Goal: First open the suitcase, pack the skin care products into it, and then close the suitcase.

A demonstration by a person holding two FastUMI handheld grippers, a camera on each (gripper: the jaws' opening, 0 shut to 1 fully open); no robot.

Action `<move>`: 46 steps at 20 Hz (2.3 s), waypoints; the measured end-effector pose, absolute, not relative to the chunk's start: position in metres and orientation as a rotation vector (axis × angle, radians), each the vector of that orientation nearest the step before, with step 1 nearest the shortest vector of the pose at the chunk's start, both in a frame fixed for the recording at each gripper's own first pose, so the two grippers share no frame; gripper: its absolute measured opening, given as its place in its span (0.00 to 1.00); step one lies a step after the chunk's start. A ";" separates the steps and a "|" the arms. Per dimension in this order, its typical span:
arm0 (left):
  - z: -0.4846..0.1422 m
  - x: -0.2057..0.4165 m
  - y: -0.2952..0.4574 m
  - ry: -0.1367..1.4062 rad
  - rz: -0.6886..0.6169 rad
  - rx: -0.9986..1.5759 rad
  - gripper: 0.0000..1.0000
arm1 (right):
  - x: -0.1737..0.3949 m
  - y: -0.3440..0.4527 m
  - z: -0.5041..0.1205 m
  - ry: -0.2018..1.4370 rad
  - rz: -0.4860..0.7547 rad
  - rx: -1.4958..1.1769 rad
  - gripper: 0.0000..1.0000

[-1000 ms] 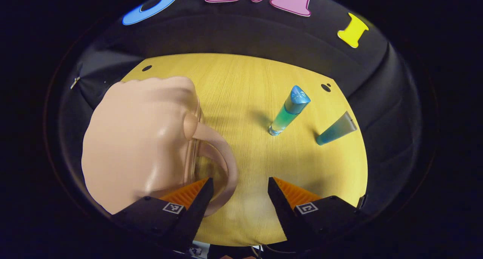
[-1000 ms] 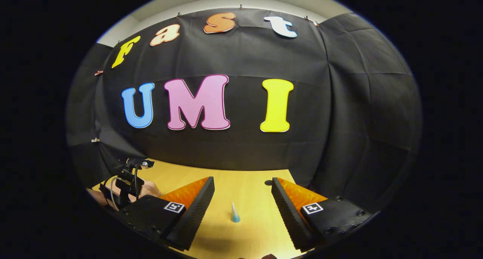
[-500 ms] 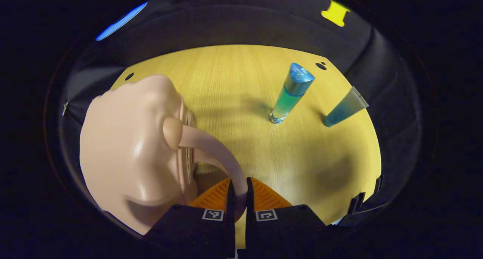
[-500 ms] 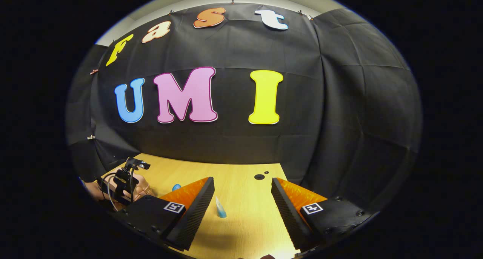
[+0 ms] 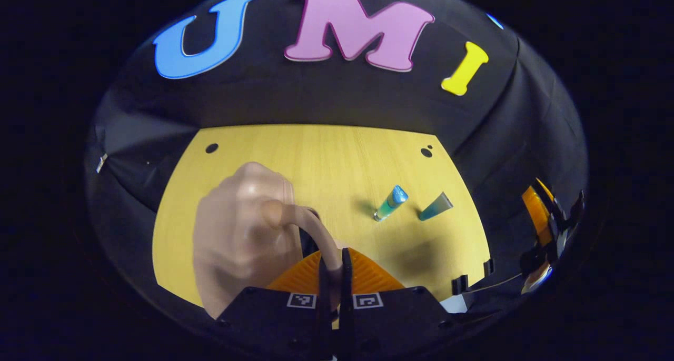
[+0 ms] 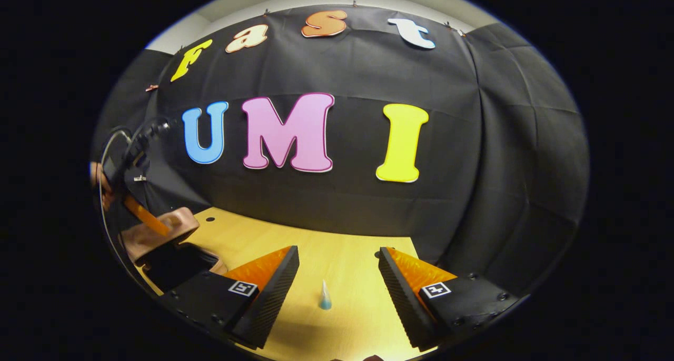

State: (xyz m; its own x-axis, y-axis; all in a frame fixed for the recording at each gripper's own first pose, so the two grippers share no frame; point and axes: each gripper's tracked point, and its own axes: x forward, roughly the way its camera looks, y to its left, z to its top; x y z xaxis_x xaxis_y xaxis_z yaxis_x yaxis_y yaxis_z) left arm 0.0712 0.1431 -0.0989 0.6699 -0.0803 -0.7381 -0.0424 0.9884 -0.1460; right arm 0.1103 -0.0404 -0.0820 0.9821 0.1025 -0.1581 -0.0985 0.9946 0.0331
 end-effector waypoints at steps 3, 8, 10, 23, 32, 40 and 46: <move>-0.064 0.041 0.233 0.780 0.015 -0.138 0.10 | 0.116 -0.001 -0.071 0.145 0.093 0.013 0.96; -0.075 -0.003 0.432 0.762 0.232 0.037 0.10 | 0.120 0.069 -0.049 0.137 0.093 -0.023 0.96; -0.108 -0.007 0.488 0.783 0.278 0.009 0.09 | 0.120 0.090 -0.044 0.125 0.091 -0.040 0.96; -0.350 -0.008 0.629 0.992 0.419 -0.203 0.18 | 0.117 0.064 -0.103 0.337 -0.152 0.055 0.97; -0.166 0.029 0.551 0.563 0.352 0.105 0.94 | 0.112 0.036 -0.110 0.333 -0.187 0.005 0.96; -0.031 0.087 0.284 0.130 0.012 0.094 0.95 | 0.109 0.033 -0.116 0.324 -0.124 -0.001 0.96; -0.069 0.104 0.103 0.164 -0.224 0.060 0.98 | 0.115 0.022 -0.138 0.340 -0.044 0.031 0.97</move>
